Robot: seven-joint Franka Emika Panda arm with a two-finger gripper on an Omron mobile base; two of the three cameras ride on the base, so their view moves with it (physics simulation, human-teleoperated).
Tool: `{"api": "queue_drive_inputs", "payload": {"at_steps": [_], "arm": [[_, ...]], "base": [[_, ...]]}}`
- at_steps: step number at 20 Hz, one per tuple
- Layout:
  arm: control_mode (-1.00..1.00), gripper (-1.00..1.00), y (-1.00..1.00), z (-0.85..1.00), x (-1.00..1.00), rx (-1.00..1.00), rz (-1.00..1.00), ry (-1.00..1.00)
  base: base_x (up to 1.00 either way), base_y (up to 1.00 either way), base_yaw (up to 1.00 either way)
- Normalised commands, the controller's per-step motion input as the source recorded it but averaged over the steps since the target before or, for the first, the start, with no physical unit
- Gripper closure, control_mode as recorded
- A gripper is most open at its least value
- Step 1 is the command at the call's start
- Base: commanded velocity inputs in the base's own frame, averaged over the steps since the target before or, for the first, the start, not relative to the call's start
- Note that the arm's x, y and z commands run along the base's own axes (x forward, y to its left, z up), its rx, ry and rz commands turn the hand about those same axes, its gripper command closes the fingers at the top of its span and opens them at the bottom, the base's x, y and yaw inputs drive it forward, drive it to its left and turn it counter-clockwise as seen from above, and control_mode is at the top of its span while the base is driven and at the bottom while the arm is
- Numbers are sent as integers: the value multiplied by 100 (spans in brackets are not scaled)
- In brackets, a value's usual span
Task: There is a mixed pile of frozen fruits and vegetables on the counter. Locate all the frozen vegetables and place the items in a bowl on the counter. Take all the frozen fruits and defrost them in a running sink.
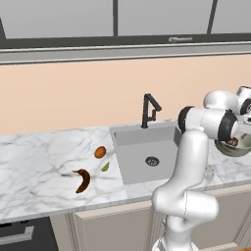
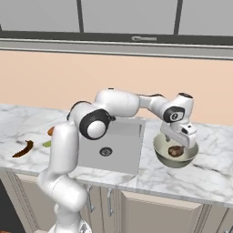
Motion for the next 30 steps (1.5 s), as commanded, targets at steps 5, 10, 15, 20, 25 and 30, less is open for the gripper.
{"api": "queue_drive_inputs", "payload": {"at_steps": [5,10,15,20,25,30], "arm": [[-100,-100,24,42,-24,-2,-5,-9],[-100,-100,28,26,-10,-9,-3,-1],[-100,-100,35,11,-12,-8,-5,-2],[-100,-100,38,4,-17,0,-7,-1],[-100,-100,43,20,-23,2,-2,2],[-100,-100,44,24,-19,0,0,0]], "base": [[0,0,0],[0,0,0],[0,0,0],[0,0,0],[0,0,0],[0,0,0]]}}
